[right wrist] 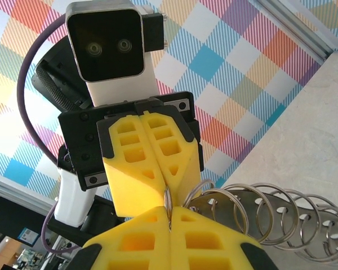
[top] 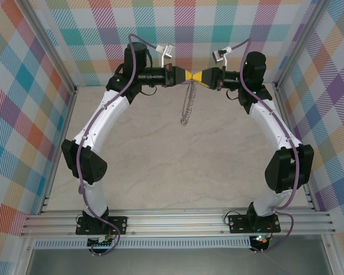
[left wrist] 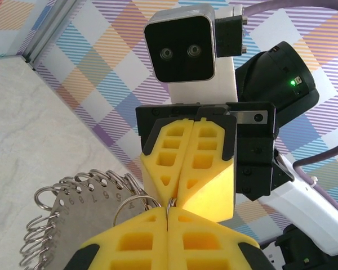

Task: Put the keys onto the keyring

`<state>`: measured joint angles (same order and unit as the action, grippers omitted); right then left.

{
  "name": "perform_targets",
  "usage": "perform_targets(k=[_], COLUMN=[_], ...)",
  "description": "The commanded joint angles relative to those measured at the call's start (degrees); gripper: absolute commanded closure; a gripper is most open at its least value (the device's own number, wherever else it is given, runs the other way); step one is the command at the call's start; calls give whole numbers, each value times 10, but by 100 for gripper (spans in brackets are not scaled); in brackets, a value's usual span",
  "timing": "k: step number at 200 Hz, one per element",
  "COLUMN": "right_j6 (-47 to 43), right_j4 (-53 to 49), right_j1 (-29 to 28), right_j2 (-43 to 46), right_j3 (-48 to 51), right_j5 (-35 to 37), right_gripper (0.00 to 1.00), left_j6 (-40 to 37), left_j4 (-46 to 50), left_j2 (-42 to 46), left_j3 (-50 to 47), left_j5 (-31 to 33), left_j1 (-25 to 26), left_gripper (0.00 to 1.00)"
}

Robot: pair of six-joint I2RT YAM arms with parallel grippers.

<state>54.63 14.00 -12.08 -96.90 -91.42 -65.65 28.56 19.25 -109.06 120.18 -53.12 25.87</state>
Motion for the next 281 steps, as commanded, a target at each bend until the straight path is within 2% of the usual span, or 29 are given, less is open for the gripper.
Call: perform_targets(k=[1,15,81,129,165,281], right_j6=[-16,-24,-57,-110,-130,-164], right_j4=[-4,-16,-63,-139,-157,-182], right_j1=[0,6,22,18,7,-24], right_j2=[34,50,144,165,161,119], right_j3=[-6,3,71,69,63,-3], right_j5=[7,22,128,179,198,196], right_gripper=[81,70,47,44,43,41], left_j6=[23,42,57,61,68,67], left_j4=[-54,-82,-112,-118,-127,-112], left_j2=[3,11,40,45,42,27], left_j3=[17,11,16,28,39,74], left_j5=[23,34,28,26,21,22], left_j1=[15,15,15,16,17,23], left_gripper=[100,100,100,100,100,100])
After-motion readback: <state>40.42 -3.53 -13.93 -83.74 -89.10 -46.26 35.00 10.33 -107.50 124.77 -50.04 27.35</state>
